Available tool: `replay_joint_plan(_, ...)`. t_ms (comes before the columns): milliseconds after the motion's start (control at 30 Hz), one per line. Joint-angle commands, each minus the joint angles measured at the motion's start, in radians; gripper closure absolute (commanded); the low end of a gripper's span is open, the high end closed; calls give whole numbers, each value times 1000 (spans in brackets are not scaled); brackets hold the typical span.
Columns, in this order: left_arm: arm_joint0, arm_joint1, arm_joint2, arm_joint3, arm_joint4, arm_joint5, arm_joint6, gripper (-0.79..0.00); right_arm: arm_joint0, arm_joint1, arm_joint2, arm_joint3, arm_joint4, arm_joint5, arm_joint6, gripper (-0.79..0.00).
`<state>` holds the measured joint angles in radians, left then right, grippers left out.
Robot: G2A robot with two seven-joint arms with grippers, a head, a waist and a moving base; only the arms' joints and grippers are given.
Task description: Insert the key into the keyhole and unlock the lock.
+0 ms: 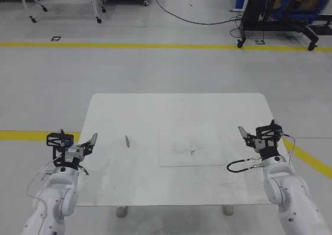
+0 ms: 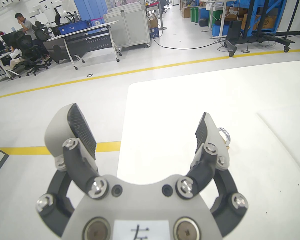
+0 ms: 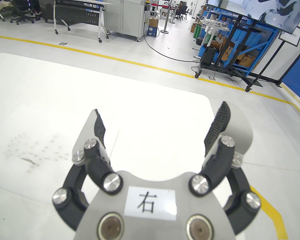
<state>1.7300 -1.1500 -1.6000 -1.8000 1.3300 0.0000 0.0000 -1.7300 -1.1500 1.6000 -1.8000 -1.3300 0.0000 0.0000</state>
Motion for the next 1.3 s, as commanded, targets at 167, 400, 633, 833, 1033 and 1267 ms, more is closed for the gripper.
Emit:
replay_joint_plan(167,0,0,0,0,0,0,0,-785,43,-5,-89,17,-14,-84,29,-785)
replay_joint_plan(400,0,0,0,0,0,0,0,-785,174,-27,-302,125,-73,-170,65,-785)
replay_joint_plan(633,0,0,0,0,0,0,0,-785,204,-37,-338,152,-55,-149,75,-785)
replay_joint_plan(833,0,0,0,0,0,0,0,-785,207,-37,-347,171,4,-232,73,-785)
replay_joint_plan(1033,0,0,0,0,0,0,0,-785,325,-20,-302,320,157,-594,189,-785)
replay_joint_plan(1267,0,0,0,0,0,0,0,-785,391,3,-314,374,42,-860,242,-785)
